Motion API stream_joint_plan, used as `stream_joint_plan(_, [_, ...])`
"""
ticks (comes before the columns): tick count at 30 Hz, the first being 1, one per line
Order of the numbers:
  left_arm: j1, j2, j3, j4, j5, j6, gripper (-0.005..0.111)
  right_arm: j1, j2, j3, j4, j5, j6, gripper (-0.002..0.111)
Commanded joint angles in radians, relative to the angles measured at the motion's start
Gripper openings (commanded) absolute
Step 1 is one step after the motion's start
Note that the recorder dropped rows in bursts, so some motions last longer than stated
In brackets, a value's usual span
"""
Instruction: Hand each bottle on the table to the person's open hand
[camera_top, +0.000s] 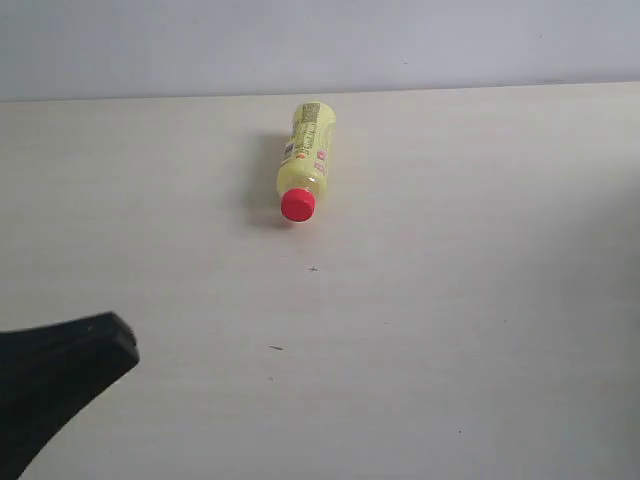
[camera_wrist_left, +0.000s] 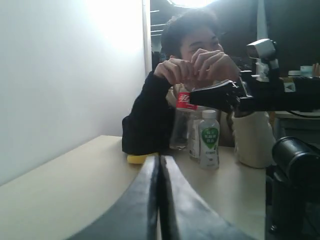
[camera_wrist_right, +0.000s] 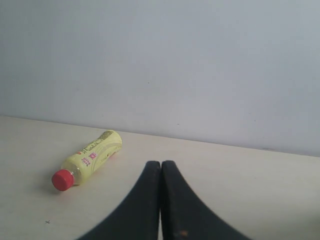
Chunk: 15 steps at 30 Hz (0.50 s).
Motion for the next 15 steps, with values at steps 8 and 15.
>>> stream_joint_plan(8, [0.014,-0.194,0.042,0.142,0.111,-0.079,0.000,-0.002,-0.003,0.006,0.000,-0.006,0.000,0.000])
stream_joint_plan(15, [0.054,-0.277,0.042,0.116,0.431,-0.056,0.000,-0.002,-0.003,0.006,0.000,-0.006,0.000,0.000])
